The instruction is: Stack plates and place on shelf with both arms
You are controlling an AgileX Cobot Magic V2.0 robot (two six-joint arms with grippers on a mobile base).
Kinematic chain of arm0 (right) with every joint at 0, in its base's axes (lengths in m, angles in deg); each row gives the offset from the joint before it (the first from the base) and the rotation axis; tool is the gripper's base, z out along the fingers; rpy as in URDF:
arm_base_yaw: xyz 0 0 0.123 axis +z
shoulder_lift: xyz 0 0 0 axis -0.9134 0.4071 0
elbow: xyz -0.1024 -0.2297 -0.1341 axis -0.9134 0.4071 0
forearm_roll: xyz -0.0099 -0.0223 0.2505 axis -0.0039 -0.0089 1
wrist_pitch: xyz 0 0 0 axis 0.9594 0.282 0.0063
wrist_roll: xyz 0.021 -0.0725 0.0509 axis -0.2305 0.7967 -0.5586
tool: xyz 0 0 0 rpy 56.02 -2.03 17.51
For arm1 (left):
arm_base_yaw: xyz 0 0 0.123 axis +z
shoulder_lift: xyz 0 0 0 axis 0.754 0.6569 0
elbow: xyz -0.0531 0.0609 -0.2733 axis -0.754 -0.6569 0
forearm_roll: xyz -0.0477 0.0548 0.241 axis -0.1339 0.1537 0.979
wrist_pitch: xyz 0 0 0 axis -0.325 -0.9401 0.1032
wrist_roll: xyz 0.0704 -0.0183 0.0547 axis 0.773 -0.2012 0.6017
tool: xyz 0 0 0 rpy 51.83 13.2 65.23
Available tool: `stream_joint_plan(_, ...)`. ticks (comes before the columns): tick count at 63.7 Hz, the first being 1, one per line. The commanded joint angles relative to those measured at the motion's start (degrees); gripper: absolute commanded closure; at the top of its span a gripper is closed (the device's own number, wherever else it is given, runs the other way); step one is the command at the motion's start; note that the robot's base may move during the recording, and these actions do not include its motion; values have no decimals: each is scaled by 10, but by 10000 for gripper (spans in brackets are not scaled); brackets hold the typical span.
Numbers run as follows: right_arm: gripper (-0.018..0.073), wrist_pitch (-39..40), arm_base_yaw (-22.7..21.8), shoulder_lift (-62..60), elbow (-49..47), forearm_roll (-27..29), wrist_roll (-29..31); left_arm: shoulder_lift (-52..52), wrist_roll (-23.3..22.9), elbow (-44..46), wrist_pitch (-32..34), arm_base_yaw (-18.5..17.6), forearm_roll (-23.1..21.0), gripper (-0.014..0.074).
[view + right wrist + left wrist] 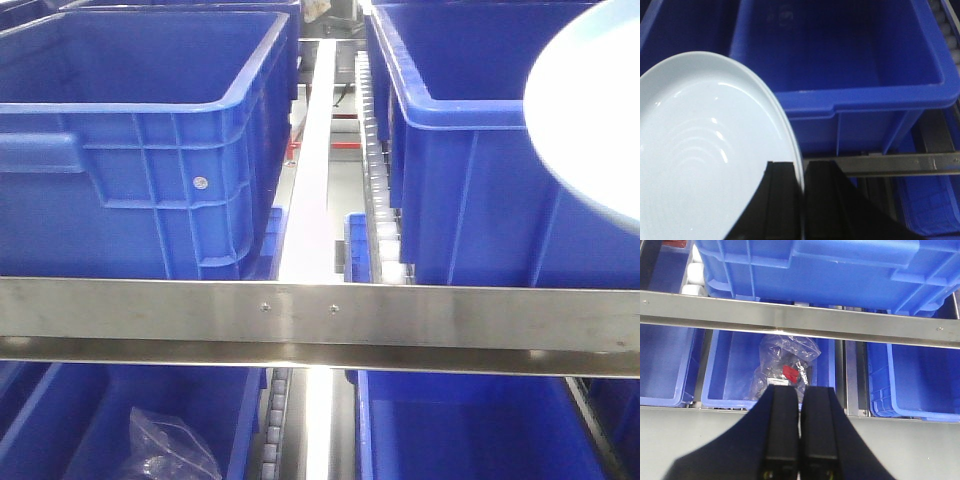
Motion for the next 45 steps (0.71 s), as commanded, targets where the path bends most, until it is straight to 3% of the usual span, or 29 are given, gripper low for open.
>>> stream_joint_plan(1,510,108,-10,29,-27,0,2,1,-5,16,35,0,3,508)
stream_joint_plan(20,510,214,-20,226,-161,-55,2,1,-5,16,35,0,3,508)
stream_joint_plan(34,499,273,-46,387,-298,-56,2,1,-5,16,35,0,3,508)
stream_joint_plan(39,402,275,-48,435,-336,-56,2,1,-5,16,35,0,3,508)
stream_joint_plan(45,190,289,-48,465,-351,-56,2,1,-5,16,35,0,3,508)
